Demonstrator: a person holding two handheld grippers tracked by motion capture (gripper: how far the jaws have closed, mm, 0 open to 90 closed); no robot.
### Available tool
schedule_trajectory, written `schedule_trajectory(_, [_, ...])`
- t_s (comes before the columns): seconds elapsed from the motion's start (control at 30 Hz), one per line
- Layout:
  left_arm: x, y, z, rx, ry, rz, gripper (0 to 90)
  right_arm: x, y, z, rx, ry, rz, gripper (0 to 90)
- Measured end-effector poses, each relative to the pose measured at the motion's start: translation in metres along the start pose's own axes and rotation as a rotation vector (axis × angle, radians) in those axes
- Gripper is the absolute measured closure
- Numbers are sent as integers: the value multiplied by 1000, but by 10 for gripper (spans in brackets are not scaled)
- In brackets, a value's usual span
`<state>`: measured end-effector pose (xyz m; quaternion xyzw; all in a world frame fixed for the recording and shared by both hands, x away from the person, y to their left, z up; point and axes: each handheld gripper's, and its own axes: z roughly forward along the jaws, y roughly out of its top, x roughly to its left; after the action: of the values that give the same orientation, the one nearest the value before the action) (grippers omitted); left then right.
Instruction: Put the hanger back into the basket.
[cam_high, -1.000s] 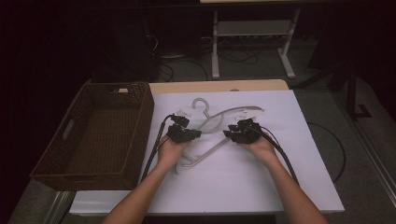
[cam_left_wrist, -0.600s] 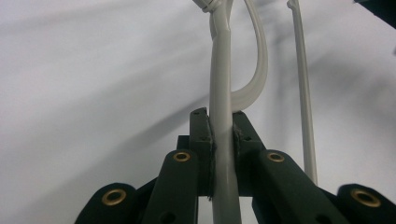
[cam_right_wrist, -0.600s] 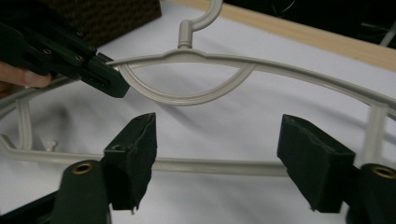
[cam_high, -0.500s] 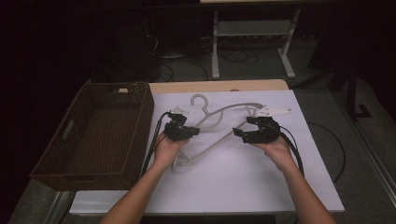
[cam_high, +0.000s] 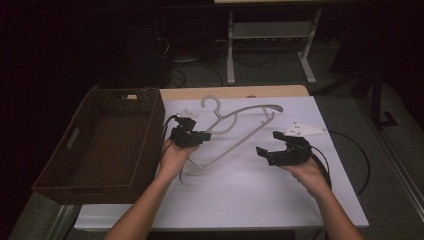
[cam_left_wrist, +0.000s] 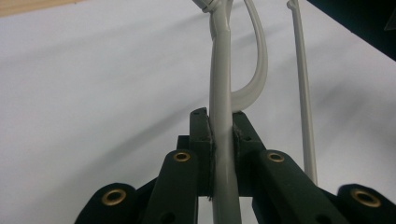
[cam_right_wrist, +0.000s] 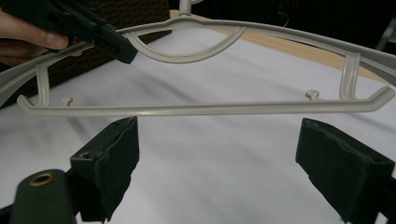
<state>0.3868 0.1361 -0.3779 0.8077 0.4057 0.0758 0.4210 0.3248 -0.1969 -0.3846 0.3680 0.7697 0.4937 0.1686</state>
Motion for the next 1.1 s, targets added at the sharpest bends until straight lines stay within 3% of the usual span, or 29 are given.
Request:
schedule_trajectory(0.27, [-6, 10, -23, -23, 11, 16, 825, 5, -2, -26, -103, 18, 15, 68])
schedule_trajectory(0.43, [-6, 17, -45, -26, 26, 31, 825, 7, -8, -41, -174, 38, 25, 52])
schedule_trajectory(0.6, [-4, 21, -60, -33, 35, 31, 825, 7, -8, -49, -215, 44, 28, 28])
schedule_trajectory(1.1, [11, 35, -110, -39, 70, 49, 825, 8, -3, -54, -241, 51, 33, 27])
